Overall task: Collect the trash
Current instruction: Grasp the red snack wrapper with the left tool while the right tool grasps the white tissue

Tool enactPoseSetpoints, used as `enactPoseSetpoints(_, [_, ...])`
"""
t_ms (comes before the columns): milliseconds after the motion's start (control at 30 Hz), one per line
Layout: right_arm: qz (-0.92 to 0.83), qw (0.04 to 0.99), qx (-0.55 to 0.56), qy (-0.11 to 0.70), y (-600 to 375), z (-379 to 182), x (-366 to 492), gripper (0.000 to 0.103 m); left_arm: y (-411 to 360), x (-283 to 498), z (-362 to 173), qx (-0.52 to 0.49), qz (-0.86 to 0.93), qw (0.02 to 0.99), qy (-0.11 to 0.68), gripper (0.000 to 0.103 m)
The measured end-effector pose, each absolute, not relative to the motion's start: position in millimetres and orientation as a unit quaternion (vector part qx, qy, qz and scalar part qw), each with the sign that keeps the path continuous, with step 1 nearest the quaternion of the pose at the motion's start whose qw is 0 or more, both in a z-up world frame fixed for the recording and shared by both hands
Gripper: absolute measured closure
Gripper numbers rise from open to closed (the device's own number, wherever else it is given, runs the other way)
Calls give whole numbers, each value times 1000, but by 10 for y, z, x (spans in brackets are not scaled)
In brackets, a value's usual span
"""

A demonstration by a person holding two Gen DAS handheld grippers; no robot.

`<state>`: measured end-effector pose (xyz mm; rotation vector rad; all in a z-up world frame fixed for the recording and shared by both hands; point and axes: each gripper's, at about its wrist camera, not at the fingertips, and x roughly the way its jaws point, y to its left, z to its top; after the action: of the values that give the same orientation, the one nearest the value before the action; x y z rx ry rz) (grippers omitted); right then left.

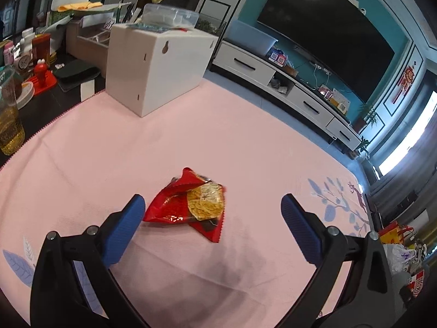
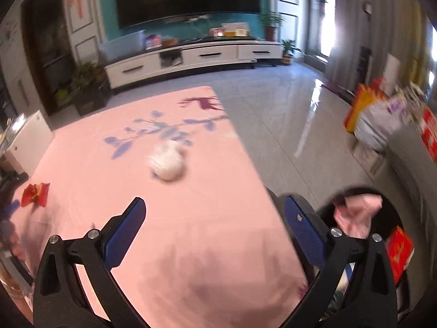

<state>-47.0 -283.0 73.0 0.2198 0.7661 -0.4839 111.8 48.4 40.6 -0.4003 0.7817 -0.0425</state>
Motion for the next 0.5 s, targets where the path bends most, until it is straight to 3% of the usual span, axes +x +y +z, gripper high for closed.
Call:
enactPoseSetpoints(233, [-217, 890, 166, 365, -2786, 538, 418, 4, 560, 1308, 163, -212, -27, 888, 407, 5])
enactPoseSetpoints(333, [-233, 884, 148, 378, -2778, 348, 716, 4, 556, 1352, 120, -208, -18, 888, 411, 13])
enactPoseSetpoints(367, [-238, 880, 146, 384, -2793, 272, 814, 4, 554, 1355, 119, -204, -13, 889, 410, 21])
enactPoseSetpoints(467, [-227, 874, 149, 403, -2855, 91, 981, 6, 555, 1352, 118, -205, -12, 888, 412, 35])
enactPoseSetpoints(500, [-222, 873, 151, 406, -2870, 60, 990, 11, 552, 1349, 116, -203, -11, 889, 412, 48])
